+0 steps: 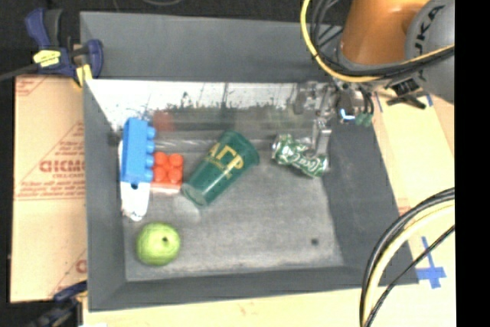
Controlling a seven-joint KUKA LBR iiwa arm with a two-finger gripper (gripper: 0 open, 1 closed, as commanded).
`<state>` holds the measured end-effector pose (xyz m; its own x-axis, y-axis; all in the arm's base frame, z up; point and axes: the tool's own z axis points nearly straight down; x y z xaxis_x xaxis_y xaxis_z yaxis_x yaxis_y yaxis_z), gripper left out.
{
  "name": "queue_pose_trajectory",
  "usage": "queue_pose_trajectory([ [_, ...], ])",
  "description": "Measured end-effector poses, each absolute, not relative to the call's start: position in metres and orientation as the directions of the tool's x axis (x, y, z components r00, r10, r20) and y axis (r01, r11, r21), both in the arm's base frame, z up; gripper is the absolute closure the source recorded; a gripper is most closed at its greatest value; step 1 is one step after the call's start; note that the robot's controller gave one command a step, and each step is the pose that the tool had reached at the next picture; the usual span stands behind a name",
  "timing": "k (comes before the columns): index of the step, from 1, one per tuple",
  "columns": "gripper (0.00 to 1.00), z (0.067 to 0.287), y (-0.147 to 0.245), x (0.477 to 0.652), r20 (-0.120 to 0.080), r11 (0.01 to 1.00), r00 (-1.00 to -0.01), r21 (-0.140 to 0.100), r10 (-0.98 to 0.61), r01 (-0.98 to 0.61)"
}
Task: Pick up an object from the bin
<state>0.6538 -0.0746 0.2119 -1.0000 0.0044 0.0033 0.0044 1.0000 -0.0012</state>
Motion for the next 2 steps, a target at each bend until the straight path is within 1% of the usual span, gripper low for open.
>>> queue_pose_trajectory([
  [1, 0.00, 0.218, -0.075, 0.655, -0.005, 1.000, -1.000, -0.003, 0.003, 0.003],
  [2, 0.00, 0.149, -0.091, 0.647, -0.007, 0.990, -0.990, 0.001, 0.143, 0.143],
])
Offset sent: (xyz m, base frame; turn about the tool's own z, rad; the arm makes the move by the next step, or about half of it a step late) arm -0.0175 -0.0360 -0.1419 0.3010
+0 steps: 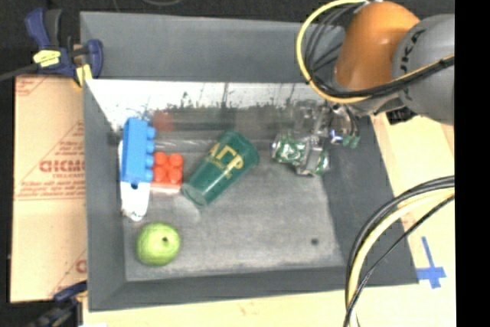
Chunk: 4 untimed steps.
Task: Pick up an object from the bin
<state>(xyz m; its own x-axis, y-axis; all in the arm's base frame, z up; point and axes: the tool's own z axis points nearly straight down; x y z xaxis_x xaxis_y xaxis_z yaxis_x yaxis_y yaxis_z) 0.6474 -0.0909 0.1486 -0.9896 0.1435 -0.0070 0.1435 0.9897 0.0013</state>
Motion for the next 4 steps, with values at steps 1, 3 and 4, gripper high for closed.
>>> queue_pose_trajectory([
  [1, 0.00, 0.141, -0.107, 0.646, -0.003, 1.000, -1.000, -0.002, -0.024, -0.024],
  [3, 0.00, 0.079, -0.114, 0.642, -0.009, 0.948, -0.948, 0.003, 0.319, 0.319],
  [4, 1.00, 0.065, -0.114, 0.641, -0.006, 0.923, -0.923, 0.003, 0.385, 0.385],
])
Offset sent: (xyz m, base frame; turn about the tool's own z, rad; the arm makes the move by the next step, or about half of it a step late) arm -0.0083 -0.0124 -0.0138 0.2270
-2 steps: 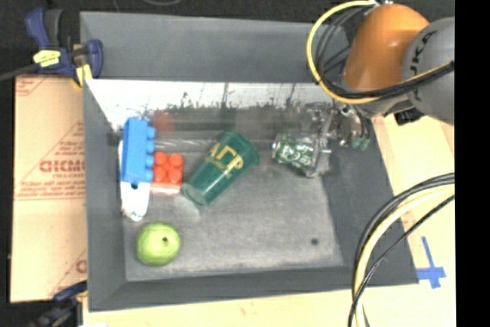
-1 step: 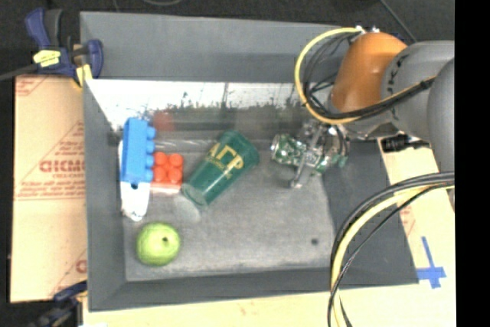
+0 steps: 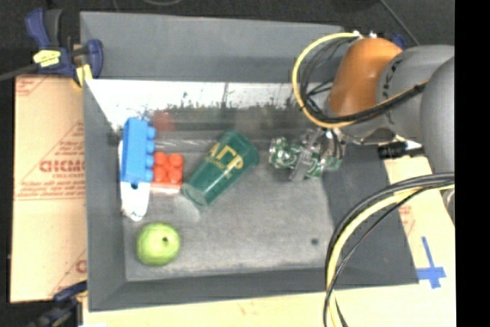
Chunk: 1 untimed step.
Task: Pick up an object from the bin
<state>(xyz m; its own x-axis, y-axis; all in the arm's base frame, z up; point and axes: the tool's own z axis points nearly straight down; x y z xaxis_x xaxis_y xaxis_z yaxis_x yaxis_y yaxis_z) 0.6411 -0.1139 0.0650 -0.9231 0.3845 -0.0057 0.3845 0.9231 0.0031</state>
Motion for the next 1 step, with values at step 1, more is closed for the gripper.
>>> queue_pose_trajectory([
  [1, 1.00, 0.0664, -0.1139, 0.6411, -0.006, 0.919, -0.919, 0.003, 0.394, 0.394],
])
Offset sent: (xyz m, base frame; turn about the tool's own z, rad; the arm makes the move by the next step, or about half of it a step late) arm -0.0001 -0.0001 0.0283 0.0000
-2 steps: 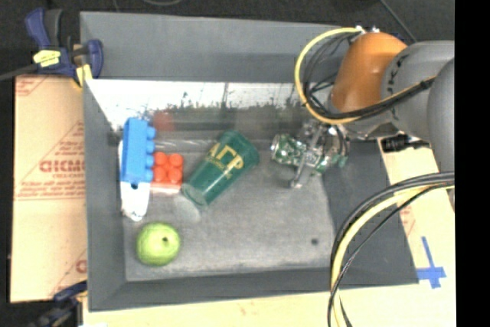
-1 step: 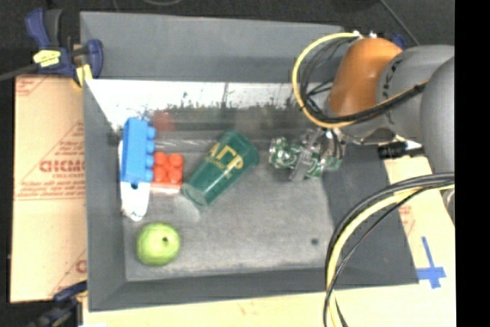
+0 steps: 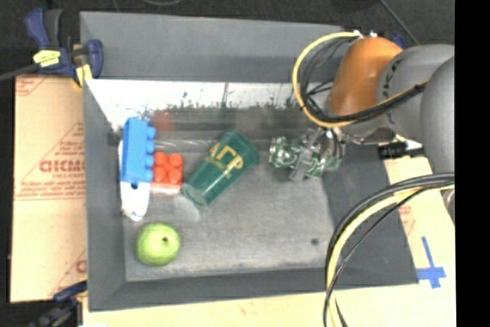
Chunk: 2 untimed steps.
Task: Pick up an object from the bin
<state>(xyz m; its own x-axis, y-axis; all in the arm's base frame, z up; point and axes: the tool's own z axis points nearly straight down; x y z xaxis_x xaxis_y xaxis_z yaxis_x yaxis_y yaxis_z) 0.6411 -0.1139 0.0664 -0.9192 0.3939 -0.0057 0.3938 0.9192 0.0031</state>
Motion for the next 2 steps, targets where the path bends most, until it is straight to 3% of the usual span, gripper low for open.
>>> queue_pose_trajectory([
  [2, 1.00, 0.082, -0.114, 0.639, 0.003, 0.918, -0.918, 0.001, 0.396, 0.396],
])
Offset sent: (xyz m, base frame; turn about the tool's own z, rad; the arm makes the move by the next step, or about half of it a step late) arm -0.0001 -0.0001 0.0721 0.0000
